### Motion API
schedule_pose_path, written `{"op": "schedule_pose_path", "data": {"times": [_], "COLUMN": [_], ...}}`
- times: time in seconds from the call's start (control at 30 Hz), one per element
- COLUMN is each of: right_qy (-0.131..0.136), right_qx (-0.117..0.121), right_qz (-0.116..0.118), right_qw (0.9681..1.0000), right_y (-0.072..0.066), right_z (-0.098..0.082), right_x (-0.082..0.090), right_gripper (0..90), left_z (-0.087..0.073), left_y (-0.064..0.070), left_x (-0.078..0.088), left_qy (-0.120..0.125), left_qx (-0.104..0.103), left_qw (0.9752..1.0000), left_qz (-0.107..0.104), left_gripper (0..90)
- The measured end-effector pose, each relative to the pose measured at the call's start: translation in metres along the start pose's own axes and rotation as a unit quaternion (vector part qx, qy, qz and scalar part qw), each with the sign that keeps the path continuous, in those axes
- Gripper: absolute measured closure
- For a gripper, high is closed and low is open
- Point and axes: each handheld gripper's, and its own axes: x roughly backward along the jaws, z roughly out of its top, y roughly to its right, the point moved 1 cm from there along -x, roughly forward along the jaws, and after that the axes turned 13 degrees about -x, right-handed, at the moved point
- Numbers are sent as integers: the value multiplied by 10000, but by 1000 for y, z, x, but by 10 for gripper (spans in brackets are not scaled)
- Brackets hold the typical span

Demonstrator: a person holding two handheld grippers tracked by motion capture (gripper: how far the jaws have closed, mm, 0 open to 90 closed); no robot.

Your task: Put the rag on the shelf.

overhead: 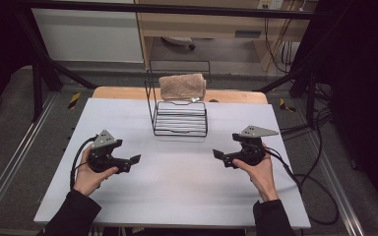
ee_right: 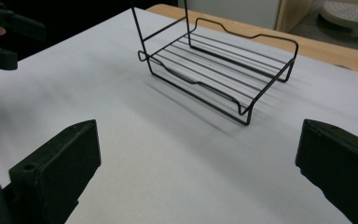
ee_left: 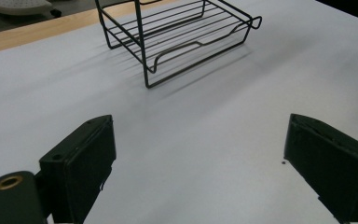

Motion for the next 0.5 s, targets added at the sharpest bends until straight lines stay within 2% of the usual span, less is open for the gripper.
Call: {"op": "schedule_pose_path", "data": {"times": [0.5], "right_qy": [-318], "right_qx": [-64], "right_qz": [99], "right_qw": [9994], "right_y": [11], "right_z": [-43], "right_x": [-2], "right_gripper": [6], "left_z": [-32], "left_y": [7], "left_x": [0], "left_qy": [-89], "left_qx": [60], "left_qw": [9999], "left_qz": [-120], "left_gripper": [88]}}
